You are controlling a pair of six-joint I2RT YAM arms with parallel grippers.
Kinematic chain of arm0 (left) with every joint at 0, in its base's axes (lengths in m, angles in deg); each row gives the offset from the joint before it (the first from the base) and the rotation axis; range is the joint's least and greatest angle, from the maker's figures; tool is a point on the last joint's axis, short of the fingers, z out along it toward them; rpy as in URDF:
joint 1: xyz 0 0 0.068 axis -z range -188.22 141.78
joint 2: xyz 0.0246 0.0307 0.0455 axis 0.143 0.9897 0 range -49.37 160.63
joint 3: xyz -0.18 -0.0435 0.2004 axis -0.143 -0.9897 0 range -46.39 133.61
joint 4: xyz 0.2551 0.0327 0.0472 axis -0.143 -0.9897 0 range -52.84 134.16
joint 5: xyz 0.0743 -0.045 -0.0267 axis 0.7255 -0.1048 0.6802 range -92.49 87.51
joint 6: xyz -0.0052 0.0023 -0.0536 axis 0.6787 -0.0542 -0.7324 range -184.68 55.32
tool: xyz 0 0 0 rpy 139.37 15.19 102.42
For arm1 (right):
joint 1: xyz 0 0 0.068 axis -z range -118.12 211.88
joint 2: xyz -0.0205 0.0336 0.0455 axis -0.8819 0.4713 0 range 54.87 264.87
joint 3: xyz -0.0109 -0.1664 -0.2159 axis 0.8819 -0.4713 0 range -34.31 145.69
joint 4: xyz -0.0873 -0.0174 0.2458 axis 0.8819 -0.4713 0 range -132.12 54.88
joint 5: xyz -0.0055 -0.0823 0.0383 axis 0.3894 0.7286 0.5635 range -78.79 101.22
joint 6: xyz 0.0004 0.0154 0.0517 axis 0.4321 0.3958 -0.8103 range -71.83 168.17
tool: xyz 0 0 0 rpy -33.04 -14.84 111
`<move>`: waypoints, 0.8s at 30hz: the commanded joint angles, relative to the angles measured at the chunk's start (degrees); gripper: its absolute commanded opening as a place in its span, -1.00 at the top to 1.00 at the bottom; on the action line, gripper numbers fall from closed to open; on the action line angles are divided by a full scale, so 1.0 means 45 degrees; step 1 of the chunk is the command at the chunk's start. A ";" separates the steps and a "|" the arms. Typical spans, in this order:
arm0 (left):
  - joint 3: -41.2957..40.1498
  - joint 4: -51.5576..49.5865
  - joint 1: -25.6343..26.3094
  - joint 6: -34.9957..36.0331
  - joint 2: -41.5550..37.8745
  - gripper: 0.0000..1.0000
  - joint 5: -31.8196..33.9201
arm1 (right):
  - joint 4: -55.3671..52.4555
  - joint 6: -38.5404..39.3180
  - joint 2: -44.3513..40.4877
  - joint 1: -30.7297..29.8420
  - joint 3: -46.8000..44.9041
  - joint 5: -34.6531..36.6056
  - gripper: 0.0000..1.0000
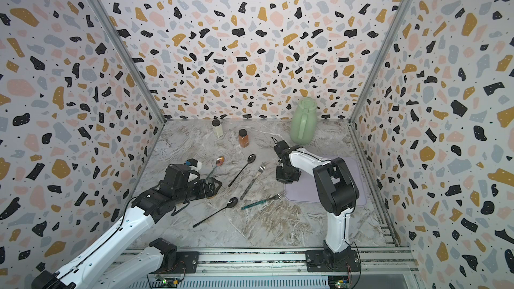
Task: Set the spoon and fork side by side
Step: Adjust the tray at the center of the board.
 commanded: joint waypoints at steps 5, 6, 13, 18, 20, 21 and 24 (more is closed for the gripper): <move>0.0430 -0.0203 0.0052 -0.0310 -0.0068 -0.92 -0.0206 | 0.0259 -0.1377 0.0853 -0.0787 0.1131 -0.0397 0.83; 0.0429 -0.0203 0.0068 -0.0338 -0.0074 -0.92 -0.0210 | 0.0266 -0.1555 0.0931 -0.0903 0.1270 -0.0411 0.87; 0.0420 -0.0332 0.0055 -0.0424 -0.0306 -0.92 -0.0252 | 0.0482 -0.2758 0.1382 -0.1769 0.2382 -0.0400 1.00; 0.0421 -0.0518 0.0059 -0.0459 -0.0568 -0.92 -0.0192 | 0.0545 -0.3298 0.1863 -0.2276 0.3253 -0.0308 1.00; 0.0426 -0.0613 0.0062 -0.0483 -0.0707 -0.92 -0.0181 | 0.0663 -0.3543 0.2047 -0.2463 0.3528 -0.0278 1.00; 0.0426 -0.0664 0.0069 -0.0484 -0.0769 -0.92 -0.0163 | 0.0702 -0.3666 0.2147 -0.2567 0.3671 -0.0266 1.00; 0.0439 -0.0819 0.0048 -0.0443 -0.0968 -0.92 -0.0077 | 0.0807 -0.3959 0.2542 -0.2850 0.4179 -0.0358 1.00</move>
